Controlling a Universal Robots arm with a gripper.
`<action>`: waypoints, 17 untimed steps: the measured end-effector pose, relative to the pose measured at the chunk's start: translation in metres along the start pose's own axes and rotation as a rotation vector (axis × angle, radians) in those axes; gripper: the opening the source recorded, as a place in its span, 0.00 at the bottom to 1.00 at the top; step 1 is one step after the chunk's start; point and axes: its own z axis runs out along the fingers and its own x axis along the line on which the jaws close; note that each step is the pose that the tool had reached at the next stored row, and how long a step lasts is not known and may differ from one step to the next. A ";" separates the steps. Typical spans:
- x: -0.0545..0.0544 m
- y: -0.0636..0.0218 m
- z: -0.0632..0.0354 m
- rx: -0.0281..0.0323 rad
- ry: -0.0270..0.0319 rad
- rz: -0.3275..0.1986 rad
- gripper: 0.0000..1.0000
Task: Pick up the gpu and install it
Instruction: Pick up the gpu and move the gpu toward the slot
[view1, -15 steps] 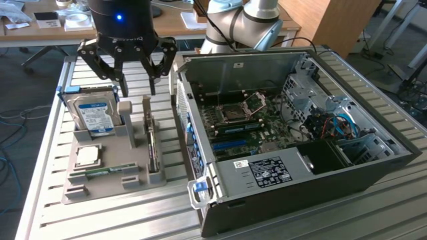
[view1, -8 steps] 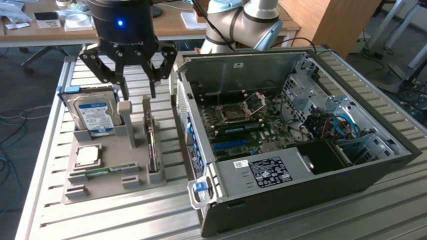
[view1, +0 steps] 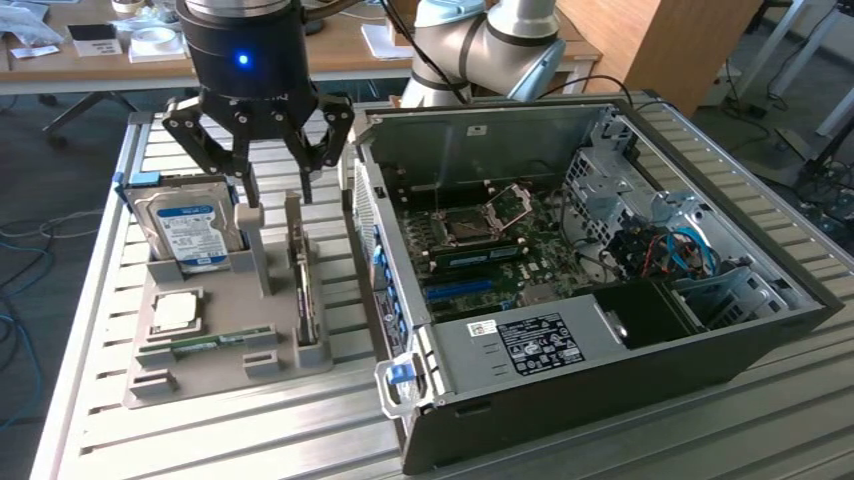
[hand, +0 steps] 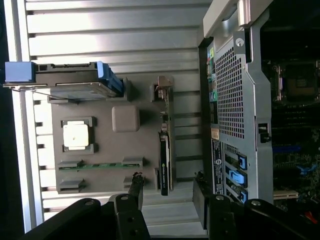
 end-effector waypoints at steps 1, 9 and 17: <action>0.000 0.0000 0.0000 0.0000 0.0000 0.000 0.53; 0.000 -0.0005 0.0110 -0.0001 0.0000 0.000 0.53; 0.001 -0.0011 0.0255 -0.0001 0.0000 0.000 0.53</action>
